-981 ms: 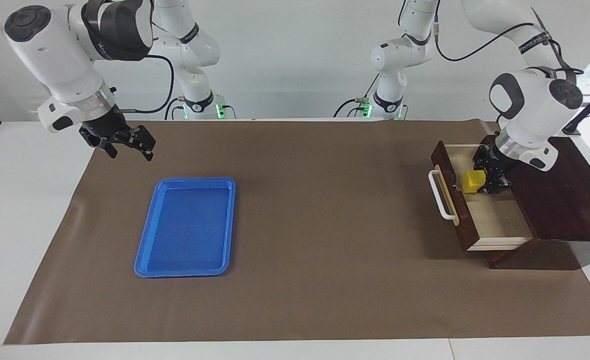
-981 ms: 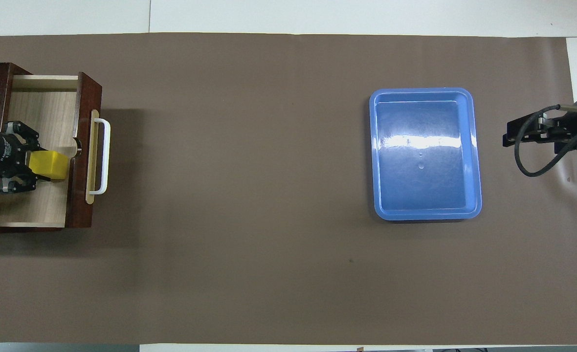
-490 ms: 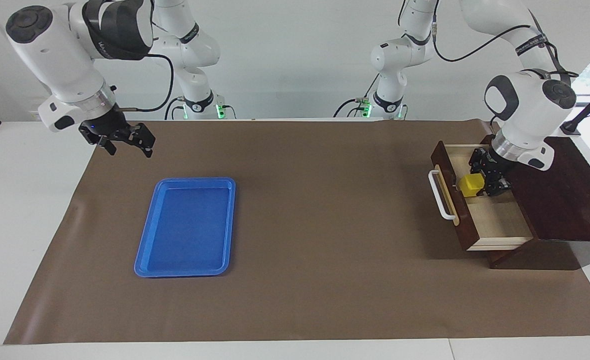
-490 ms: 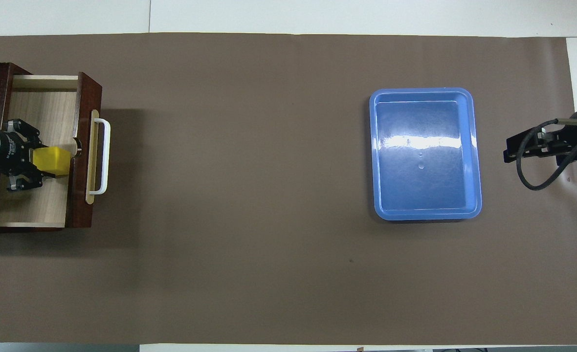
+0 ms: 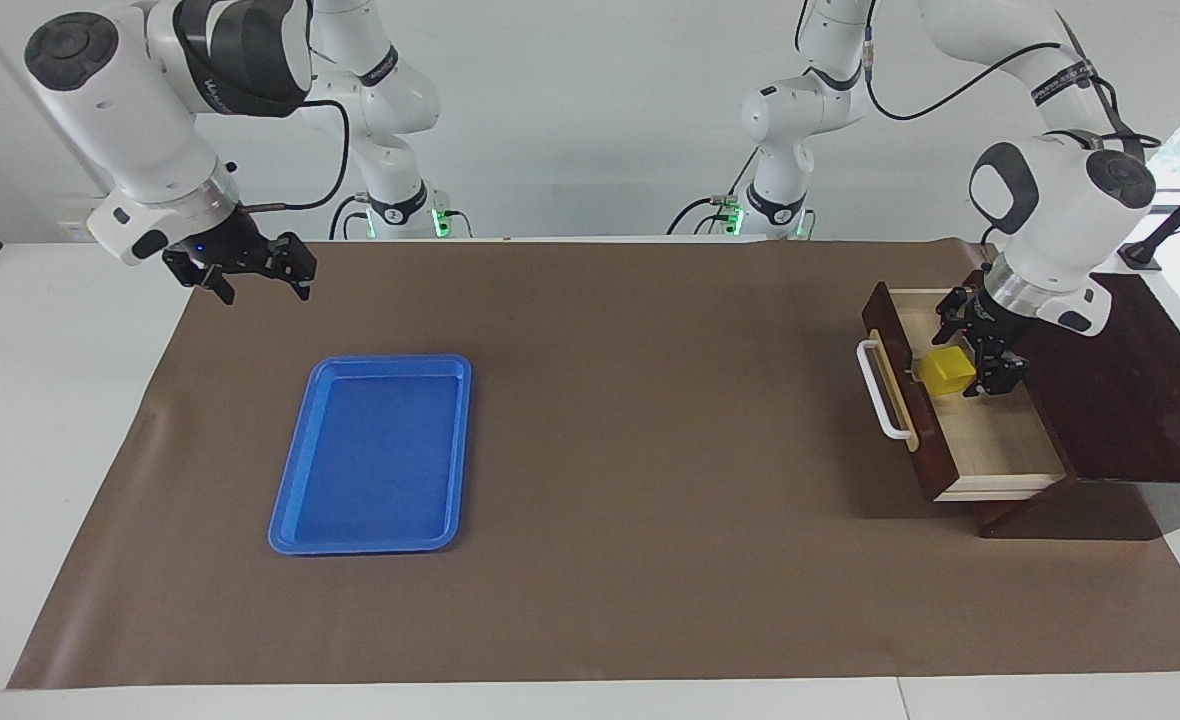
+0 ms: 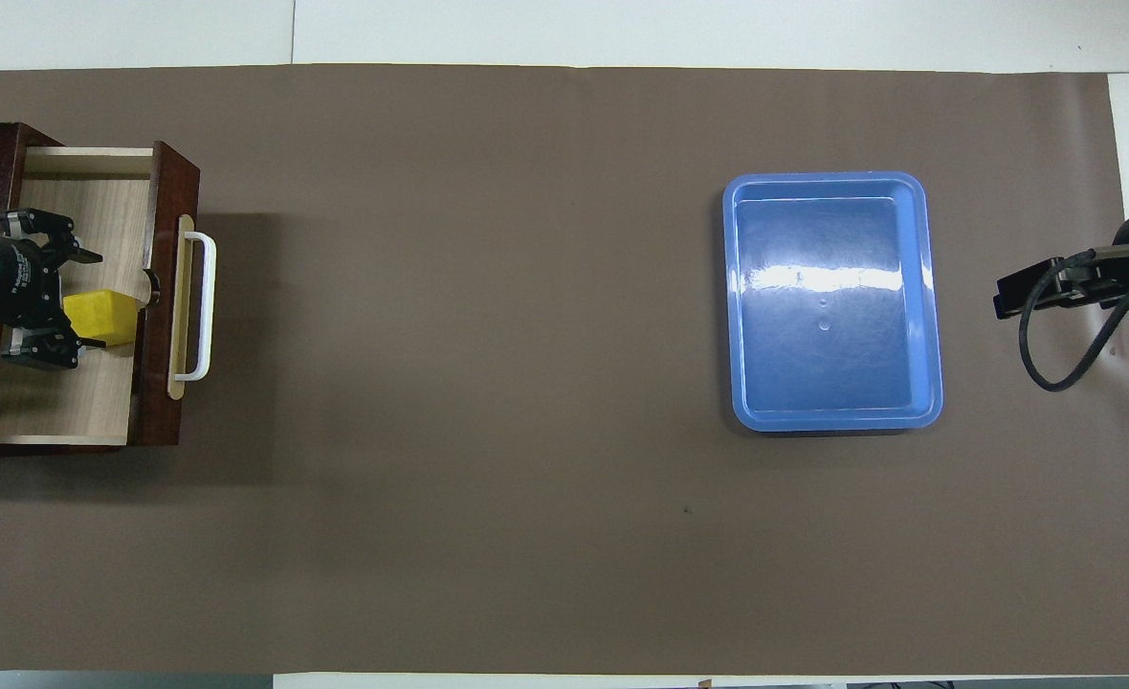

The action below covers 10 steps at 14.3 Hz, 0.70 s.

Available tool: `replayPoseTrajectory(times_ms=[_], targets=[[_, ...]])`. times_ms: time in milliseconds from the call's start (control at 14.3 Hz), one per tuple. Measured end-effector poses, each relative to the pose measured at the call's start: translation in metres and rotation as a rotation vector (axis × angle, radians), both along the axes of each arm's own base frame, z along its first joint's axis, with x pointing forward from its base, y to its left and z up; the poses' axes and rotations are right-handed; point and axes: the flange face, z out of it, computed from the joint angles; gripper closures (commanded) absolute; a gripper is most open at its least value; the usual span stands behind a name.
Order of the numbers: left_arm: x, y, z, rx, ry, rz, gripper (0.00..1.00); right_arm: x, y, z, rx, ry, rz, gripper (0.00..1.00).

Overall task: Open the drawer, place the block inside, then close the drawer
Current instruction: 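Lower the block into the drawer and open the left gripper, then push the drawer shut into the wooden box with the left gripper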

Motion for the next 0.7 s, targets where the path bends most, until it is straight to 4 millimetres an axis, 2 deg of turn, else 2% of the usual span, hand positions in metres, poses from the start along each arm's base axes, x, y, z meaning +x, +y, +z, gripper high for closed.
replayPoseTrajectory(times_ms=[140, 350, 490, 700], targets=[[0.005, -0.03, 0.023, -0.031, -0.021, -0.038, 0.0, 0.006, -0.002, 0.004, -0.011, -0.052, 0.006, 0.0], [0.003, -0.074, 0.02, -0.039, -0.011, -0.104, 0.0, 0.007, -0.003, 0.004, -0.012, -0.065, 0.005, 0.0], [0.001, -0.081, 0.009, -0.039, 0.014, -0.115, 0.0, 0.006, -0.003, 0.0, -0.012, -0.05, 0.005, 0.0], [-0.005, -0.079, -0.016, -0.038, 0.057, -0.111, 0.0, 0.005, -0.004, -0.002, -0.012, -0.039, -0.018, 0.0]])
